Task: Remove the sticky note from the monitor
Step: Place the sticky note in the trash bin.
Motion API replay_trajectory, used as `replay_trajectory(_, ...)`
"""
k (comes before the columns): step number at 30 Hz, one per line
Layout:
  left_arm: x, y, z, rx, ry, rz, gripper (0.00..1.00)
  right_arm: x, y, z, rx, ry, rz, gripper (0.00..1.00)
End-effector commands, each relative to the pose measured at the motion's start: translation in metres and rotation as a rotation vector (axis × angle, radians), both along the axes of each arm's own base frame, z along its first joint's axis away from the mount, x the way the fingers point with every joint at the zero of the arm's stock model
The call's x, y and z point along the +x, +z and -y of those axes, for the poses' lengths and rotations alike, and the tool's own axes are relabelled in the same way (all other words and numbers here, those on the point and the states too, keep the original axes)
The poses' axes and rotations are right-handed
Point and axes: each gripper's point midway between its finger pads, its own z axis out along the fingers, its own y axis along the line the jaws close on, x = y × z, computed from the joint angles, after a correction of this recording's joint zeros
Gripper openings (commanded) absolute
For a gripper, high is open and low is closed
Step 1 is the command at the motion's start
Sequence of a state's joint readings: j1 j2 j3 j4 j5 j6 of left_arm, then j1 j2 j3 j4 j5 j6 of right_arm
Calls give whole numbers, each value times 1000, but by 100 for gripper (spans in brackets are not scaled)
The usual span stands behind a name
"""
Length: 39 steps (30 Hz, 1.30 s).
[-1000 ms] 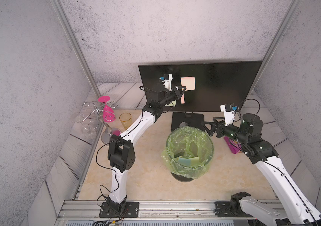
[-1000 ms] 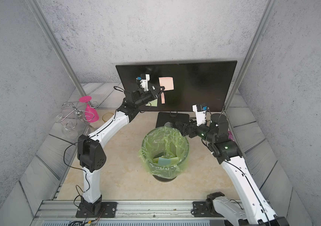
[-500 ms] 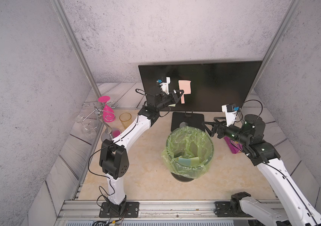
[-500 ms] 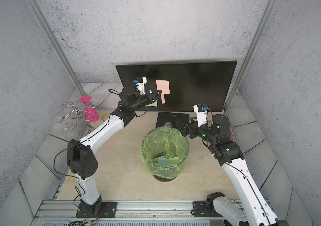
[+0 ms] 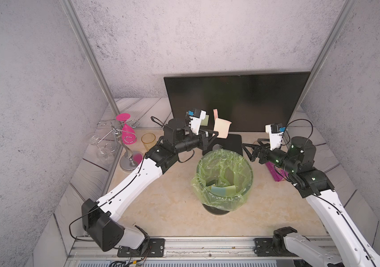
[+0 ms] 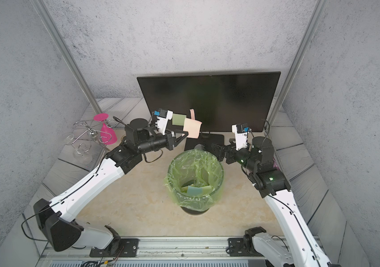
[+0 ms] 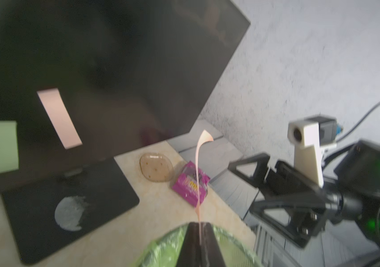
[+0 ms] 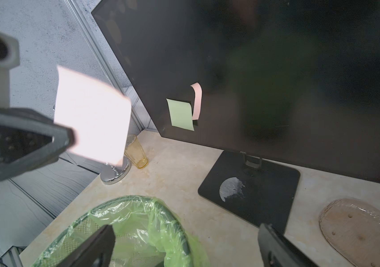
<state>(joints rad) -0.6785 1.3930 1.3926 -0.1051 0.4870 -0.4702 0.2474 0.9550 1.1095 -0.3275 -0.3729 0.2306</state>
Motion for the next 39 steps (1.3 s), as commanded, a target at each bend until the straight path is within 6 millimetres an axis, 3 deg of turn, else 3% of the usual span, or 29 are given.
replay_trajectory(1, -27, -50, -6, 162, -59, -54, 0, -3, 12, 9, -19, -45, 41, 99)
replay_trajectory(7, -47, -65, 3, 163, -175, -94, 0, -1, 13, 10, -22, -45, 41, 99)
replay_trajectory(11, -51, -65, 2, 204, -203, -75, 15, -1, 16, 11, -32, -53, 45, 99)
replay_trajectory(13, -52, -62, 0, 216, -202, -56, 28, -1, 15, 11, -33, -54, 43, 99)
replay_trajectory(18, -42, -46, -5, 240, -165, 7, 48, 2, 14, 9, -25, -46, 35, 99)
replay_trajectory(23, 4, -31, -11, 225, -74, 10, 63, 5, 14, 11, -25, -60, 29, 99)
replay_trajectory(28, 63, -16, -7, 69, -10, -60, 64, 7, 11, 12, -26, -69, 21, 99)
replay_trajectory(31, 88, -11, 1, 2, 19, -75, 65, 8, 9, 11, -23, -67, 17, 99)
replay_trajectory(39, 144, -24, 11, -103, 126, -92, 67, 9, 6, 10, -17, -65, 15, 99)
